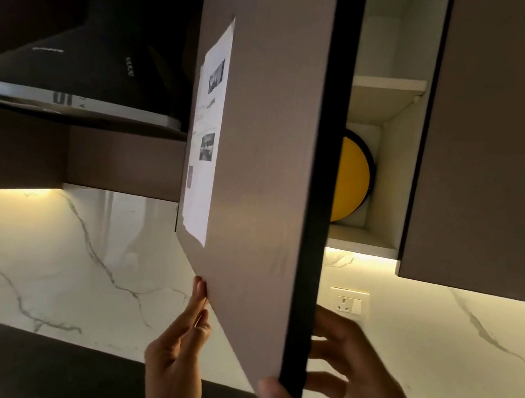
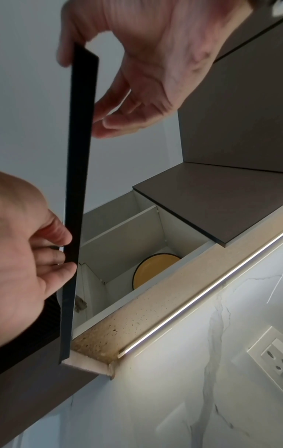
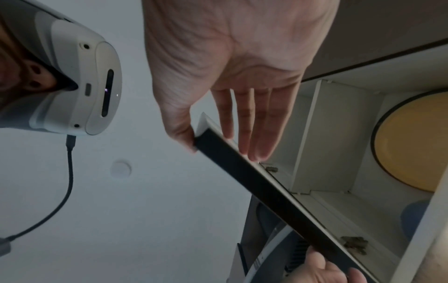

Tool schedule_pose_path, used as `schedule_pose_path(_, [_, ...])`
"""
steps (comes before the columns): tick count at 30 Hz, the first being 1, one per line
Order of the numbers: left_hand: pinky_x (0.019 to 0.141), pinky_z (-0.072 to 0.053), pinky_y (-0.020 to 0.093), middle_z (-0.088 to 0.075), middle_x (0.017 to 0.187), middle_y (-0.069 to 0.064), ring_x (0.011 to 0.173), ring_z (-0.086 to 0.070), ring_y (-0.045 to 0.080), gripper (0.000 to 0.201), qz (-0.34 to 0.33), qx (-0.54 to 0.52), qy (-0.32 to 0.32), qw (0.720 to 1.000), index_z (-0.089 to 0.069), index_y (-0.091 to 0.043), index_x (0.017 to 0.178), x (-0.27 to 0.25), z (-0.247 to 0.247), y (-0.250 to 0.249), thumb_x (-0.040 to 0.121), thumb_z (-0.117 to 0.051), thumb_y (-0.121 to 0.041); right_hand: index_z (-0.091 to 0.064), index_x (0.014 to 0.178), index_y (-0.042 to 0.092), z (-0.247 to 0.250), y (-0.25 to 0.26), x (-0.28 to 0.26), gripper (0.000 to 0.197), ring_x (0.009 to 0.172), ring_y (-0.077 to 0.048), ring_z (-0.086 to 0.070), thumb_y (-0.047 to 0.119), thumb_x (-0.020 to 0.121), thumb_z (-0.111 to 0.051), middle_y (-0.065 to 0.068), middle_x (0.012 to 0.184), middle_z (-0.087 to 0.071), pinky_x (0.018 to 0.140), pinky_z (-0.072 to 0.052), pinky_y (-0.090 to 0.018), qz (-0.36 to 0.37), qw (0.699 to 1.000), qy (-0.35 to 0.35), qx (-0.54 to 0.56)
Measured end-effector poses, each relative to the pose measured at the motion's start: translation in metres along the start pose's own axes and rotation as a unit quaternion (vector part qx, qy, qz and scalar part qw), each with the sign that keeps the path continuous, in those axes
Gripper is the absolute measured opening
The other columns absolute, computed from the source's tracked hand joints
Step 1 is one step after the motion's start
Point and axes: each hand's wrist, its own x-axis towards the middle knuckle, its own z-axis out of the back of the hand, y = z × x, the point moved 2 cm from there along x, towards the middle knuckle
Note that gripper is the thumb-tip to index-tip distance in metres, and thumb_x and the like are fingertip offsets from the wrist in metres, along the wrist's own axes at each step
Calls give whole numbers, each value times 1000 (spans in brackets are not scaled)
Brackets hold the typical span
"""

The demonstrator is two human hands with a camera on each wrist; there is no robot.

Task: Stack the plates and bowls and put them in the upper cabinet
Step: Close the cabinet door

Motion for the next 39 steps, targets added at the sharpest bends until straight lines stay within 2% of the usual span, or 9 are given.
schedule_pose_path(5, [109,-43,34,-51,135,-30,128,-47,-7,49,-32,74,64,995,-56,-28,132,-2,-23,16,93,-52,2,-64,105,56,24,-18,-5,47,86,-2,-69,69,61,-72,20,94,-73,61,-54,-11,46,981,-187,-30])
schedule_pose_path(7, [109,-42,29,-47,139,-31,130,-44,-8,53,-41,94,91,991,-52,-28,136,-3,-34,24,93,-53,2,-64,98,61,39,-33,-4,27,89,0,-68,57,74,-73,22,93,-73,61,-51,-7,17,975,-220,-9])
schedule_pose_path(10, [108,-41,24,-42,145,-27,131,-42,-9,56,-58,111,104,987,-48,-27,140,-2,-49,36,93,-54,2,-68,91,57,62,-48,-1,30,90,2,-68,35,72,-70,26,89,-72,62,-49,-5,-17,971,-238,-13])
schedule_pose_path(13, [103,-35,7,-35,150,-23,132,-38,-11,64,-81,152,109,979,-40,-39,140,-4,-65,43,91,-57,-1,-69,100,39,79,-63,2,28,89,1,-68,37,72,-69,24,91,-72,64,-50,-5,-41,962,-265,-46])
schedule_pose_path(19, [106,-34,30,-19,155,-25,139,-38,14,74,-72,219,158,960,-21,-52,142,1,-93,59,93,-59,-12,-68,101,35,109,-102,20,19,83,3,-68,41,83,-66,25,88,-71,63,-49,-6,-60,932,-325,-150])
schedule_pose_path(24, [87,-30,13,-1,158,-23,140,-37,15,83,-56,294,210,931,-5,-48,148,10,-113,71,93,-61,-22,-68,94,33,132,-138,40,8,79,-9,-70,37,87,-68,15,91,-73,72,-50,-24,-64,908,-363,-201])
schedule_pose_path(32, [54,-25,-11,18,158,-20,132,-49,15,90,-19,363,247,898,8,-43,150,25,-143,89,93,-61,-30,-67,92,30,159,-195,78,10,75,-12,-68,39,89,-65,11,88,-70,74,-49,-32,-86,888,-379,-246])
schedule_pose_path(36, [56,-28,-7,22,156,-19,138,-42,18,92,-31,381,248,890,10,-44,149,33,-155,98,93,-61,-30,-68,90,27,168,-217,96,11,74,-12,-66,38,88,-66,9,86,-69,73,-50,-34,-86,885,-386,-247])
schedule_pose_path(39, [74,-37,1,25,156,-16,141,-37,18,91,-39,389,251,886,14,-42,146,37,-162,101,93,-60,-29,-67,85,27,174,-231,108,10,74,-13,-64,37,87,-68,8,86,-70,73,-50,-35,-94,886,-383,-245])
